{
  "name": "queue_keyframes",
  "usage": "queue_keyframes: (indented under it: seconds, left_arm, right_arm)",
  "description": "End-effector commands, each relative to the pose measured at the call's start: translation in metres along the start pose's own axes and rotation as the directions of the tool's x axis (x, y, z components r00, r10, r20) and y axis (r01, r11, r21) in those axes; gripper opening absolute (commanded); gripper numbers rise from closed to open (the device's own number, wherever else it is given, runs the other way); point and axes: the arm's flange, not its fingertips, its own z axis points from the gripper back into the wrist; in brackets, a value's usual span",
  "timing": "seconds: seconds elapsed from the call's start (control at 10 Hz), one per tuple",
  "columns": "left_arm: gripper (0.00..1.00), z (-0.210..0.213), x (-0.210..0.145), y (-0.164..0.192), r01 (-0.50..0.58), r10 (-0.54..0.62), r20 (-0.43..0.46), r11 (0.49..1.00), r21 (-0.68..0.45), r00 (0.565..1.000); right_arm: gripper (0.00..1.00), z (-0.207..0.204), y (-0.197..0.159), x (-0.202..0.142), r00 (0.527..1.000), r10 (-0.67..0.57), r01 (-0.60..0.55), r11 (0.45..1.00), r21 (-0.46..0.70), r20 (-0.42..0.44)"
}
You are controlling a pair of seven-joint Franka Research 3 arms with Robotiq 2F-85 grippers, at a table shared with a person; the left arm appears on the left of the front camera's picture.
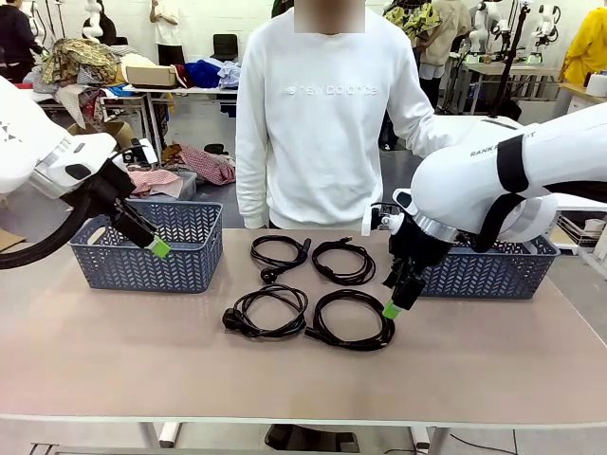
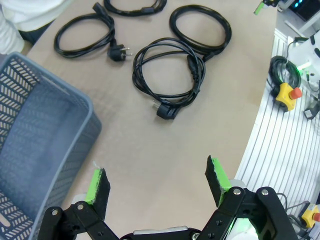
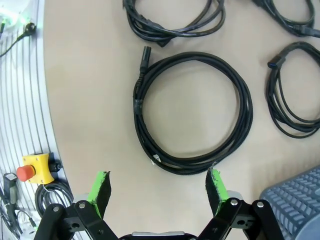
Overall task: Organize the cables according to human instructions.
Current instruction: Pick up a bundle of cables and place it in the basket indicated by the human.
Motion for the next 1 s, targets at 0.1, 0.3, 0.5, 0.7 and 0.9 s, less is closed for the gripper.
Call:
queue_keyframes:
  seconds: [0.1, 0.3, 0.5, 0.7, 0.9]
  left_arm:
    - [1.00, -0.001, -0.002, 0.002, 0.014, -0.014, 0.025, 1.000, -0.017, 1.000]
    - [1.00, -0.001, -0.002, 0.002, 0.014, -0.014, 0.025, 1.000, -0.017, 1.000]
    - [1.00, -0.001, -0.002, 0.002, 0.014, -0.014, 0.025, 1.000, -0.017, 1.000]
    - [1.00, -0.001, -0.002, 0.002, 0.014, -0.014, 0.025, 1.000, -0.017, 1.000]
    - [1.00, -0.001, -0.002, 0.002, 0.014, -0.014, 0.025, 1.000, -0.017, 1.000]
  right_arm:
    - [1.00, -0.024, 0.000, 0.030, 0.998, -0.006, 0.006, 1.000, -0.012, -0.065]
    - [1.00, -0.041, 0.002, 0.045, 0.994, -0.001, 0.000, 1.000, -0.014, -0.112]
    - [1.00, -0.058, 0.003, 0.055, 0.987, -0.008, 0.003, 1.000, -0.029, -0.163]
    - [1.00, -0.075, 0.003, 0.060, 0.977, -0.020, 0.011, 0.999, -0.048, -0.212]
    - [1.00, -0.087, 0.004, 0.063, 0.975, -0.012, 0.004, 0.999, -0.035, -0.223]
